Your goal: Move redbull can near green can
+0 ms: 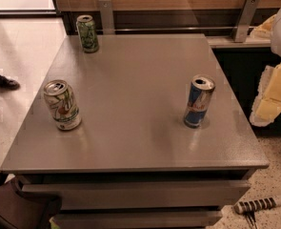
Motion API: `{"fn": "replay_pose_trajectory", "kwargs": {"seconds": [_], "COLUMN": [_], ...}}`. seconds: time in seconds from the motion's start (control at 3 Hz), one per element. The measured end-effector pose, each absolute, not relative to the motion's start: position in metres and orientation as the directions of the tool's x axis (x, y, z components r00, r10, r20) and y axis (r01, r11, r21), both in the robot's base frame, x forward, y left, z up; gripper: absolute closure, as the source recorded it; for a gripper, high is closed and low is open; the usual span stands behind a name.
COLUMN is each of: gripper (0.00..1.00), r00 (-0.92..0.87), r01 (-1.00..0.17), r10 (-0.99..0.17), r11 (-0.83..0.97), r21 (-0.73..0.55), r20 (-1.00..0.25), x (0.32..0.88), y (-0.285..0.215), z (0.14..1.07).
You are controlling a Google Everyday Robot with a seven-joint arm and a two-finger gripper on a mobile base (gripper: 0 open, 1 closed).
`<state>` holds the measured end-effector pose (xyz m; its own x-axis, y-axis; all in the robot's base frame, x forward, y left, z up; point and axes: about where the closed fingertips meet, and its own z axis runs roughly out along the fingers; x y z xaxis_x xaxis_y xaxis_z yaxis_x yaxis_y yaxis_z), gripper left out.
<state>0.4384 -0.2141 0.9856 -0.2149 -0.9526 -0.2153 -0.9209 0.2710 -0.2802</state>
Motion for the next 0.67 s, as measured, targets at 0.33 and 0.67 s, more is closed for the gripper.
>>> {"fn": "replay_pose_trajectory", "kwargs": {"seconds": [0.33,0.67], "gripper": [0.00,0.00], "r00": [-0.215,-0.208], "r01": [-0.921,-0.920], "r10": [-0.953,-0.948], "r11": [0.271,0.273], "r21": [-0.280,-0.283], "r20": [-0.215,-0.239], "x": [0.4384,0.4395], "y": [-0.2141,-0.2139], "z": [0.9856,0.9852]}}
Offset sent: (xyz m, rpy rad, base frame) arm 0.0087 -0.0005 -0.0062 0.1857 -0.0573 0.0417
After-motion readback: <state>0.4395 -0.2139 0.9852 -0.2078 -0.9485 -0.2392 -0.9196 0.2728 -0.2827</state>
